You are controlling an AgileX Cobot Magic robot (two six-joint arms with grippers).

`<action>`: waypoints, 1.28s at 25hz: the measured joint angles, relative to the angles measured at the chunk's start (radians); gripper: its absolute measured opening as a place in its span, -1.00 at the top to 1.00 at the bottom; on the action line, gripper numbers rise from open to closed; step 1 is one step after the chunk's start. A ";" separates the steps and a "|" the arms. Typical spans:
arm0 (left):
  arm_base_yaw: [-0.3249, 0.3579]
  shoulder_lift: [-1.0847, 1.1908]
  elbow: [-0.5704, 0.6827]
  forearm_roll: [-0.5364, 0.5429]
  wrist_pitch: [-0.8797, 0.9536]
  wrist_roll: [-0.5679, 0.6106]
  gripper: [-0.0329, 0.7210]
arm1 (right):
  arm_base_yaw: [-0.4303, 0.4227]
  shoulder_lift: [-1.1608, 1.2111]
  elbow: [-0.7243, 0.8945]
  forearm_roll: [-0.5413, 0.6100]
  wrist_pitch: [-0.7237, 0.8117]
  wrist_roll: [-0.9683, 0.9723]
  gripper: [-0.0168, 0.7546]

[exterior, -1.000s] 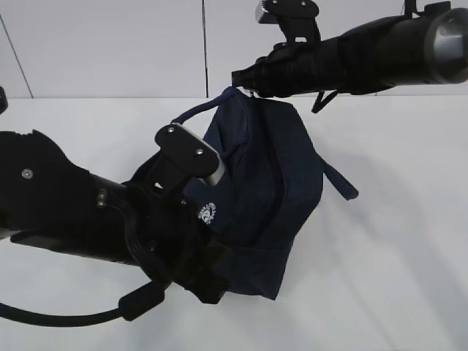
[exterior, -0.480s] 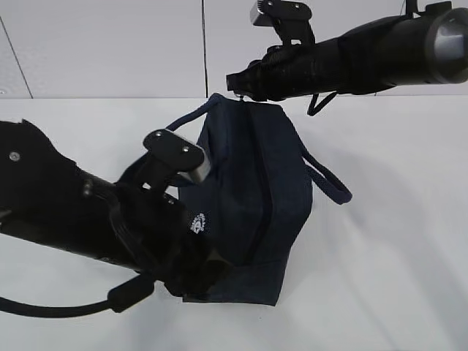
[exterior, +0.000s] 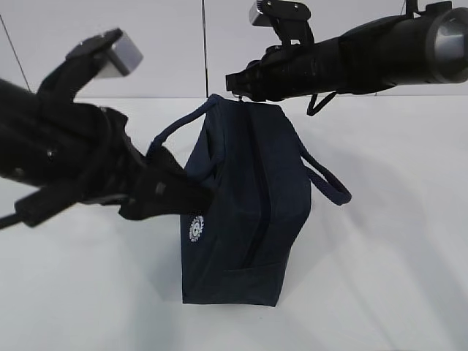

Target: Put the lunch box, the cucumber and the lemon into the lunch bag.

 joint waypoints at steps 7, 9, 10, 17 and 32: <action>0.011 0.056 -0.298 0.347 0.205 -0.355 -0.20 | 0.000 0.000 0.000 0.000 0.005 0.000 0.95; 0.011 0.120 -0.387 0.382 0.278 -0.403 -0.20 | 0.000 0.000 0.000 0.000 0.005 0.000 0.95; 0.011 0.152 -0.433 0.390 0.304 -0.421 -0.20 | 0.000 0.000 0.000 0.000 0.005 0.000 0.95; 0.011 0.390 -0.665 0.505 0.422 -0.577 -0.20 | 0.000 0.000 0.000 0.000 0.013 0.000 0.95; 0.011 0.531 -0.729 0.516 0.397 -0.645 0.05 | -0.004 0.000 -0.001 -0.002 0.027 0.000 0.95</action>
